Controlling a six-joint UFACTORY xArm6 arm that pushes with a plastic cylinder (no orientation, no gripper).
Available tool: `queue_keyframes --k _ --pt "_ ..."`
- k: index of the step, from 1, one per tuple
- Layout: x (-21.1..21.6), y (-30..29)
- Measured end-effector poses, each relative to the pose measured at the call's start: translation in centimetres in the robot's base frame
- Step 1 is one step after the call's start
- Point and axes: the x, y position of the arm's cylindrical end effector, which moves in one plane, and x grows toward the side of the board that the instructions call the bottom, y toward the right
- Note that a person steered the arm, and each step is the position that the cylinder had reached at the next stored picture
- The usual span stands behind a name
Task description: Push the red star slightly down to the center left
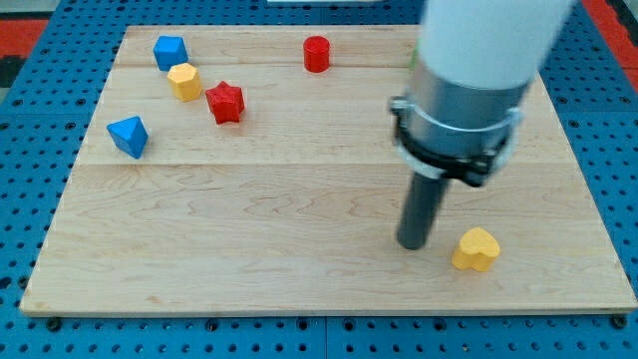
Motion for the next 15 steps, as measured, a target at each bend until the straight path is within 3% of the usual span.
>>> queue_keyframes --k 2,3,7,8,12,13,15 --pt "-13.8 -0.7" --pt "-16.5 -1.6" --pt "-16.9 -3.2" --pt "-18.2 -8.5" --pt "-25.2 -19.5" --pt "-25.3 -20.2" --pt "-20.5 -18.6"
